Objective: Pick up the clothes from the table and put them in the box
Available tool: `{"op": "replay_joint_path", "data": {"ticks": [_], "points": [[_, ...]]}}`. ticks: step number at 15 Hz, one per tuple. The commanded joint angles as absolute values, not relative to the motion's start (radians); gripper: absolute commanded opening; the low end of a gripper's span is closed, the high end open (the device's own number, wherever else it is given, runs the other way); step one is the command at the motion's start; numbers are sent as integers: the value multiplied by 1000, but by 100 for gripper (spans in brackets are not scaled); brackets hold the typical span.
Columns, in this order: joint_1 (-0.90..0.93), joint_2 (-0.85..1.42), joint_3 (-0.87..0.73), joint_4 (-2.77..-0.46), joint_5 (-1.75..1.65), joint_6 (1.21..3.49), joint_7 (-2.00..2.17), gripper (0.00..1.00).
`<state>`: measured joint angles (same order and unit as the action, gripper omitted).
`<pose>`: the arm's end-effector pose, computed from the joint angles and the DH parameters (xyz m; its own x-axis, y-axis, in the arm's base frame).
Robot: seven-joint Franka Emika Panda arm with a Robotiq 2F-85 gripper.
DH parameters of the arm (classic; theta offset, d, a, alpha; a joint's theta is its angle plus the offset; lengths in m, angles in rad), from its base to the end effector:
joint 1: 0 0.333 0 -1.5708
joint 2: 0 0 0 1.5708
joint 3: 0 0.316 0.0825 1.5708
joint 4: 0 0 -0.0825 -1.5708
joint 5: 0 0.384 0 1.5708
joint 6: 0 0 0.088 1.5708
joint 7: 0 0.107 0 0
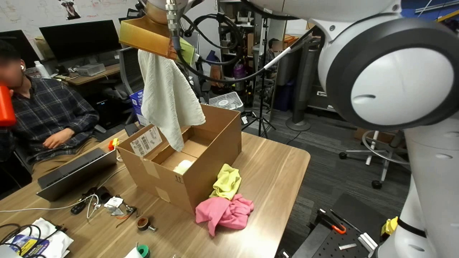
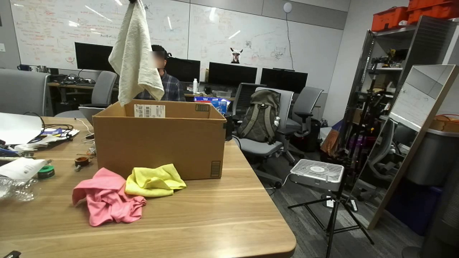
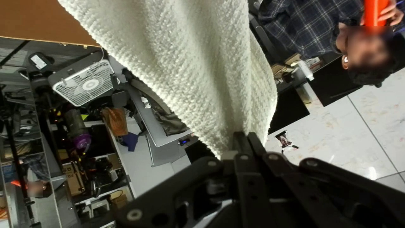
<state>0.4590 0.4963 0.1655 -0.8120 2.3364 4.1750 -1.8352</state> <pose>0.5435 0.2251 0.6484 0.3672 -0.5181 0.7725 -0.3360 -0.8483 -0.4093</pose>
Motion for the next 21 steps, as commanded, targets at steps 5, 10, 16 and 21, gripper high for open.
{"op": "replay_joint_path", "data": {"ticks": [5,10,16,21], "points": [[393,532,166,-750,2403,4230,-1958,48],[272,392,245,-1003,2575,4227,-2119,86],[-109,311,624,-1321,2516,4219,-2214,100],[-483,288,1003,-1527,2515,4222,-2275,100]]}}
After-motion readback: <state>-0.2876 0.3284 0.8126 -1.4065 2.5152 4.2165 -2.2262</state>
